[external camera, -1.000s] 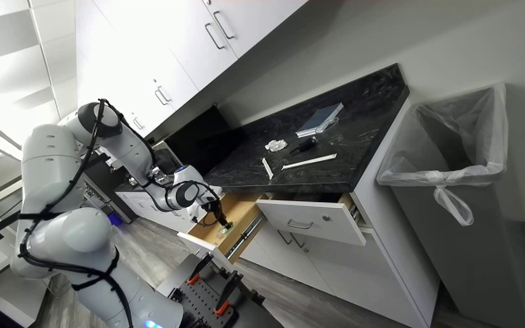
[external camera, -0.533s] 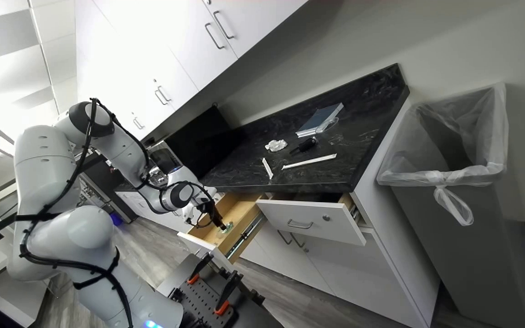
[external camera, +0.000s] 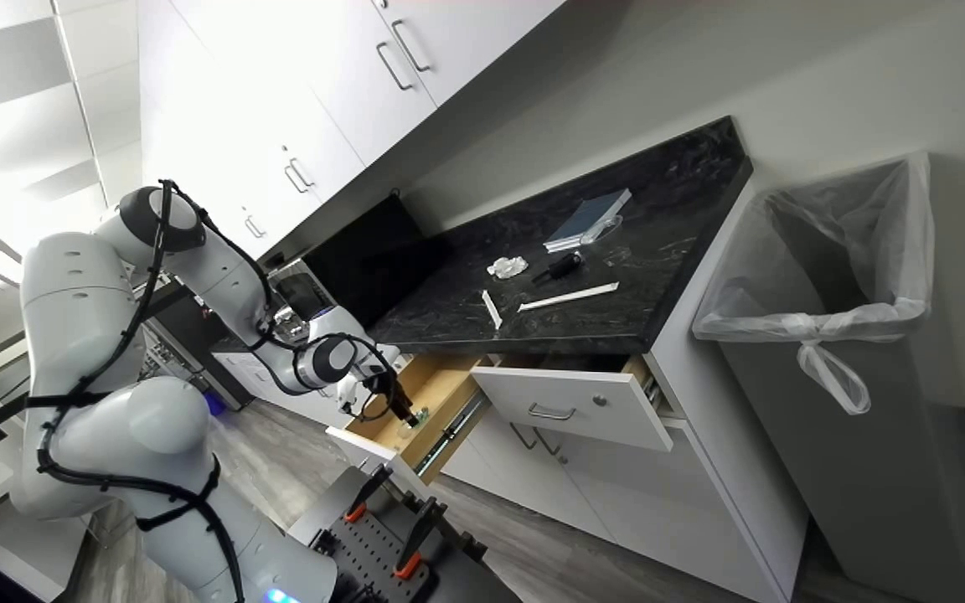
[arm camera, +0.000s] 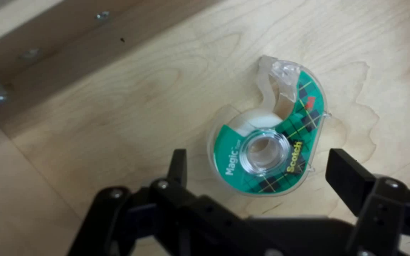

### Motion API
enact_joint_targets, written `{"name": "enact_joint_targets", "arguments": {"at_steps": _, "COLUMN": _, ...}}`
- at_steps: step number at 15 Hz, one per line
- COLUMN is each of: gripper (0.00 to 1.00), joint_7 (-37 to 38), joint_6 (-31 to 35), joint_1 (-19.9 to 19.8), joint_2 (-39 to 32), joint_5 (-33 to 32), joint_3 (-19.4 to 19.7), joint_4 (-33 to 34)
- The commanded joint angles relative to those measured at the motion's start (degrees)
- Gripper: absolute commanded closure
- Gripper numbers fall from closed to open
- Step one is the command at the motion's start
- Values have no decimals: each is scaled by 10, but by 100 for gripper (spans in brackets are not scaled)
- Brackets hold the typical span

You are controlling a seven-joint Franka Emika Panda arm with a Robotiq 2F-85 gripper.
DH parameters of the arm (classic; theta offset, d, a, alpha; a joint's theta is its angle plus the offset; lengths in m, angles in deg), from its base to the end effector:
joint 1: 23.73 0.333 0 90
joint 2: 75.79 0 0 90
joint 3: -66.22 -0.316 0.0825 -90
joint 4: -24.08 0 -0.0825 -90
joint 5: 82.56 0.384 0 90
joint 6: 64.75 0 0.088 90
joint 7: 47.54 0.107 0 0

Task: Remove the tape from the open drawer and place it on the countertop then close the open drawer

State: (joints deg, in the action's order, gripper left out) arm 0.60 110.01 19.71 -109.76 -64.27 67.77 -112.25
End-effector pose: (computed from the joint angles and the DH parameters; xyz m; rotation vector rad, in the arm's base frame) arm 0.3772 0.3034 0.0843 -2.9986 0.6401 -0.0571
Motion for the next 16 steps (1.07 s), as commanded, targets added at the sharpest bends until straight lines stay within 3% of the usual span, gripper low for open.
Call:
{"name": "enact_joint_targets", "arguments": {"at_steps": 1, "gripper": 0, "joint_7": 2, "joint_6": -19, "joint_1": -14, "joint_2": 5, "joint_5": -9, "joint_3": -4, "joint_4": 1}}
{"name": "enact_joint_targets", "arguments": {"at_steps": 7, "gripper": 0, "joint_7": -14, "joint_6": -24, "joint_1": -38, "joint_2": -13, "joint_5": -13, "joint_3": -22, "joint_4": 19}}
{"name": "enact_joint_targets", "arguments": {"at_steps": 16, "gripper": 0, "joint_7": -11, "joint_6": -57, "joint_1": -29, "joint_2": -45, "joint_5": -39, "joint_3": -11, "joint_4": 63}}
